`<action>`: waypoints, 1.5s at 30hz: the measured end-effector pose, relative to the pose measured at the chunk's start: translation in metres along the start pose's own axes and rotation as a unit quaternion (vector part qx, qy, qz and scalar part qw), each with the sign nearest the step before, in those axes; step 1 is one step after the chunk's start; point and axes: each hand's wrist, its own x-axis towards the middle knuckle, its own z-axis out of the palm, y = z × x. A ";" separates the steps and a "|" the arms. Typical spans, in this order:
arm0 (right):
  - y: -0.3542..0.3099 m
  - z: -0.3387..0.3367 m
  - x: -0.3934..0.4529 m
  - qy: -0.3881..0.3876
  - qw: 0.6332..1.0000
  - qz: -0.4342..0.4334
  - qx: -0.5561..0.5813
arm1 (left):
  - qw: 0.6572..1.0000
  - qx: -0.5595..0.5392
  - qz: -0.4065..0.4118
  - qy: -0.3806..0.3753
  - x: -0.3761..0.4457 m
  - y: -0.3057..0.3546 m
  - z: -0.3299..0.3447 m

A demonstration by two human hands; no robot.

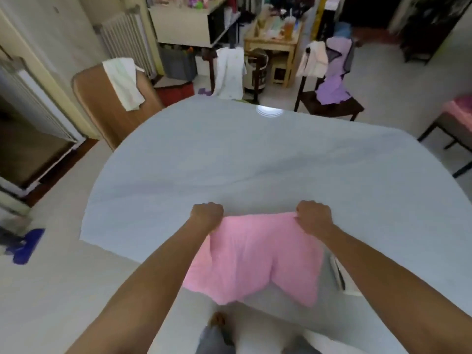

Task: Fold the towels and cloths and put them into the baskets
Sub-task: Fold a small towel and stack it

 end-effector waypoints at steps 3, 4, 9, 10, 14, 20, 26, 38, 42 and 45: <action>-0.004 -0.003 0.003 0.031 0.993 0.107 0.040 | 0.998 0.005 -0.024 0.059 0.026 -0.023 -0.014; -0.005 -0.005 0.005 0.022 0.987 0.142 0.073 | 0.998 -0.021 -0.033 0.050 0.035 -0.032 -0.021; -0.012 -0.020 0.026 0.012 0.917 0.260 0.303 | 0.945 -0.302 -0.118 0.038 0.071 -0.058 -0.058; -0.014 -0.026 0.032 0.047 0.908 0.260 0.327 | 0.911 -0.382 -0.124 0.088 0.077 -0.058 -0.068; -0.026 -0.055 0.046 0.247 0.903 0.152 0.317 | 0.740 -0.589 -0.092 0.311 0.075 -0.062 -0.086; -0.031 -0.018 0.043 0.345 0.914 0.012 0.211 | 0.842 -0.254 0.054 0.473 0.090 -0.104 -0.029; -0.050 0.071 0.010 0.140 0.975 0.021 0.173 | 0.990 -0.018 0.004 0.140 0.083 -0.101 0.051; -0.057 0.082 -0.010 -0.058 0.992 0.058 0.094 | 0.997 0.060 0.041 0.004 0.082 -0.068 0.059; -0.037 0.079 0.005 0.027 0.952 0.172 0.250 | 0.988 0.006 0.127 0.085 0.097 -0.028 0.037; -0.018 0.080 0.021 0.032 0.917 0.222 0.331 | 0.975 -0.075 0.191 0.085 0.096 0.012 0.035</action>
